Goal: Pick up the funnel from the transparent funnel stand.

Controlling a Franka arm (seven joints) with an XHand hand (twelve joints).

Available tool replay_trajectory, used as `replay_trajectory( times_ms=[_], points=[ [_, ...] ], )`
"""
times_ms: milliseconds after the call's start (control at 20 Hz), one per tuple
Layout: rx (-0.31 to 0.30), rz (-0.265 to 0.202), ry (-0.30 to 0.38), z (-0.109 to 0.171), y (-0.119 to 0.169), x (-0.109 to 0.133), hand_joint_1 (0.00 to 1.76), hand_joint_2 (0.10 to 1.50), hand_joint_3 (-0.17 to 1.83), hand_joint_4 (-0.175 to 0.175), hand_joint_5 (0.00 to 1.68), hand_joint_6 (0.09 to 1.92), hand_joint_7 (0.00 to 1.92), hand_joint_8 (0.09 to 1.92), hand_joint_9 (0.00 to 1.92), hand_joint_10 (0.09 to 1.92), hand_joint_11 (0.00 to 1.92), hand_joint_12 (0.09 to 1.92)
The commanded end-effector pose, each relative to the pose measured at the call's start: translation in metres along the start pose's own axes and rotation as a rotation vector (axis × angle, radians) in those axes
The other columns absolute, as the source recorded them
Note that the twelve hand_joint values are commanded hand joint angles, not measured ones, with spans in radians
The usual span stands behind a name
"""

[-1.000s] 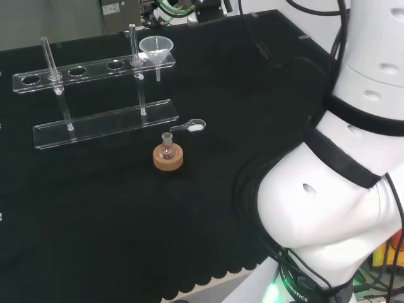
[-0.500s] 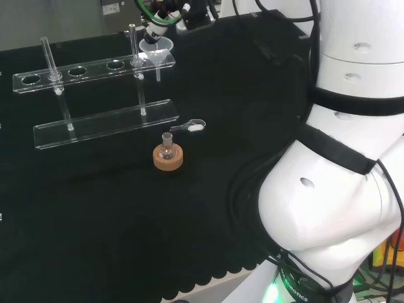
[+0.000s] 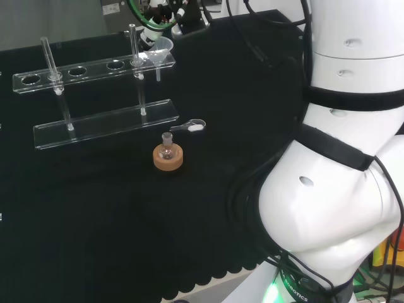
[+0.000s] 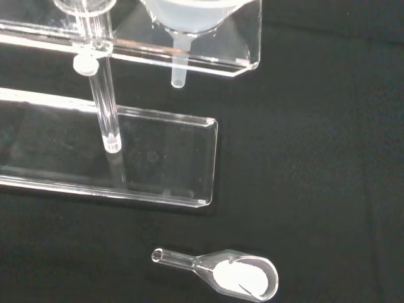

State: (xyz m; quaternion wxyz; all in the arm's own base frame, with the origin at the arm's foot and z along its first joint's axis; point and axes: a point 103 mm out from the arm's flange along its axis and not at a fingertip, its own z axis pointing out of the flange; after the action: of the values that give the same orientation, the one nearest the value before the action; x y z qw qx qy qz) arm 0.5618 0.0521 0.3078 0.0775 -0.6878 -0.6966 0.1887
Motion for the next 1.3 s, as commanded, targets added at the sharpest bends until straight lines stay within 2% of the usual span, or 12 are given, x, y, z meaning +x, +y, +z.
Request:
replay_trajectory(
  times_ms=[50, 200, 550, 600, 650, 900, 1100, 1300],
  points=[
    [0.060, -0.011, -0.014, 0.003, 0.010, 0.006, 0.46, 0.84, 0.20, 0.002, 0.08, 0.09, 0.00, 0.41, 0.15, 0.82, 0.15, 1.52],
    [0.071, -0.030, -0.023, 0.003, 0.013, 0.010, 0.48, 0.83, 0.20, 0.008, 0.07, 0.09, 0.00, 0.39, 0.16, 0.84, 0.20, 1.52],
    [0.107, -0.017, -0.056, 0.007, 0.017, 0.012, 0.50, 0.81, 0.21, 0.017, 0.07, 0.09, 0.00, 0.35, 0.14, 0.86, 0.30, 1.51],
    [0.103, -0.045, -0.057, 0.007, 0.018, 0.011, 0.51, 0.81, 0.21, 0.017, 0.07, 0.09, 0.00, 0.35, 0.14, 0.86, 0.30, 1.51],
    [0.103, -0.047, -0.060, 0.008, 0.019, 0.011, 0.52, 0.80, 0.21, 0.017, 0.07, 0.09, 0.00, 0.35, 0.14, 0.86, 0.30, 1.51],
    [0.086, -0.027, -0.111, 0.011, 0.023, 0.011, 0.58, 0.80, 0.21, 0.019, 0.07, 0.09, 0.00, 0.34, 0.13, 0.86, 0.31, 1.51],
    [0.076, -0.011, -0.124, 0.012, 0.026, 0.013, 0.59, 0.81, 0.22, 0.019, 0.07, 0.09, 0.00, 0.33, 0.12, 0.86, 0.31, 1.51],
    [0.094, -0.010, -0.120, 0.013, 0.029, 0.013, 0.59, 0.80, 0.22, 0.020, 0.07, 0.09, 0.00, 0.32, 0.10, 0.87, 0.31, 1.51]
  ],
)
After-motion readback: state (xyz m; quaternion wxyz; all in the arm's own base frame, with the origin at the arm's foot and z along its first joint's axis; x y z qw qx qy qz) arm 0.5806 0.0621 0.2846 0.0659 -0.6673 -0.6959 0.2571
